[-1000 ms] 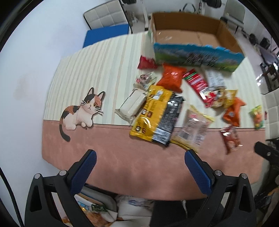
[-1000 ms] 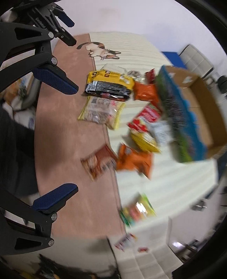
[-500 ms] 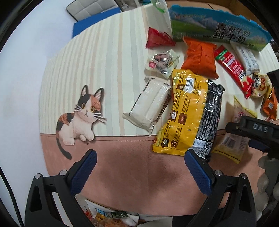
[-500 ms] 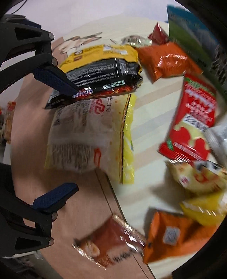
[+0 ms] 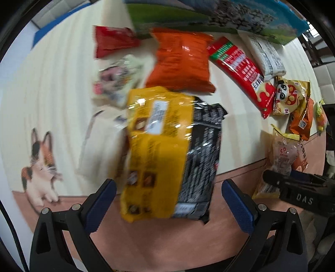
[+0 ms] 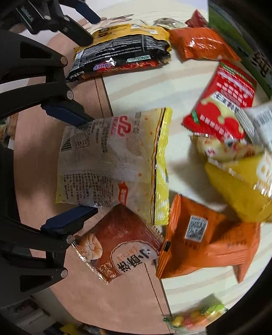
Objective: Organize snacks
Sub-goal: 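Grasp the yellow-black snack pack with the left tool while the right grasps the clear bread bag, then carry both held packets up and over the cardboard box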
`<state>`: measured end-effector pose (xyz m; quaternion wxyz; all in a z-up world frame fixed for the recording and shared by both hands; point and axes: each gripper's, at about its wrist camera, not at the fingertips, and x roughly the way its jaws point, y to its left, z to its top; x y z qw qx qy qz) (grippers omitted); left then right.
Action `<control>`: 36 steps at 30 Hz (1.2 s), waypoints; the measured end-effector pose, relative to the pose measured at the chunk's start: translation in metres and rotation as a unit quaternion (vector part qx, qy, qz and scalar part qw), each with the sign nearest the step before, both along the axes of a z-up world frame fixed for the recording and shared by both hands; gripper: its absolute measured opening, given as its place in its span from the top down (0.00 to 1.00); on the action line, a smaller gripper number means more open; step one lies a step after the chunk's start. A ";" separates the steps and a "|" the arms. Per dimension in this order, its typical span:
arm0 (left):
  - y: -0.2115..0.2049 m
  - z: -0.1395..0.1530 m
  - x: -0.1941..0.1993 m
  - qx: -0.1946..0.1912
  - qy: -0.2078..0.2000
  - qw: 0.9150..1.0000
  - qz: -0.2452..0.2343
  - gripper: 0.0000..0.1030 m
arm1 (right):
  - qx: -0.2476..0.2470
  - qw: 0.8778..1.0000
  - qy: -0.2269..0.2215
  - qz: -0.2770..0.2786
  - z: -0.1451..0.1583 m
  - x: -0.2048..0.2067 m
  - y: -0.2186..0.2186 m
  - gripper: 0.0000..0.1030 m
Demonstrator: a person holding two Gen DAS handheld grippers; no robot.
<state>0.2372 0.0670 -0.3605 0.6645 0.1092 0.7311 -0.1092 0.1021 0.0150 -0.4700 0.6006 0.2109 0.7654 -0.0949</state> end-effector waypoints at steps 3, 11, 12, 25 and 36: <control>-0.008 -0.015 0.005 0.013 0.010 1.000 -0.012 0.00 | 0.002 1.000 0.004 -0.006 -0.007 -0.007 0.008 0.22; 0.000 -0.049 0.013 0.011 0.024 1.000 -0.004 0.00 | -0.008 1.000 0.007 -0.009 -0.024 -0.012 0.014 0.21; 0.003 -0.051 0.013 0.004 0.023 1.000 0.005 0.04 | -0.009 1.000 0.008 -0.011 -0.023 -0.011 0.015 0.21; 0.045 -0.041 -0.029 -0.009 -0.001 0.997 0.075 0.19 | -0.028 0.999 -0.014 0.002 -0.009 -0.033 0.033 0.46; 0.061 0.001 -0.098 -0.024 -0.029 0.990 0.135 0.19 | 0.005 0.997 -0.042 0.059 0.068 -0.057 0.024 0.50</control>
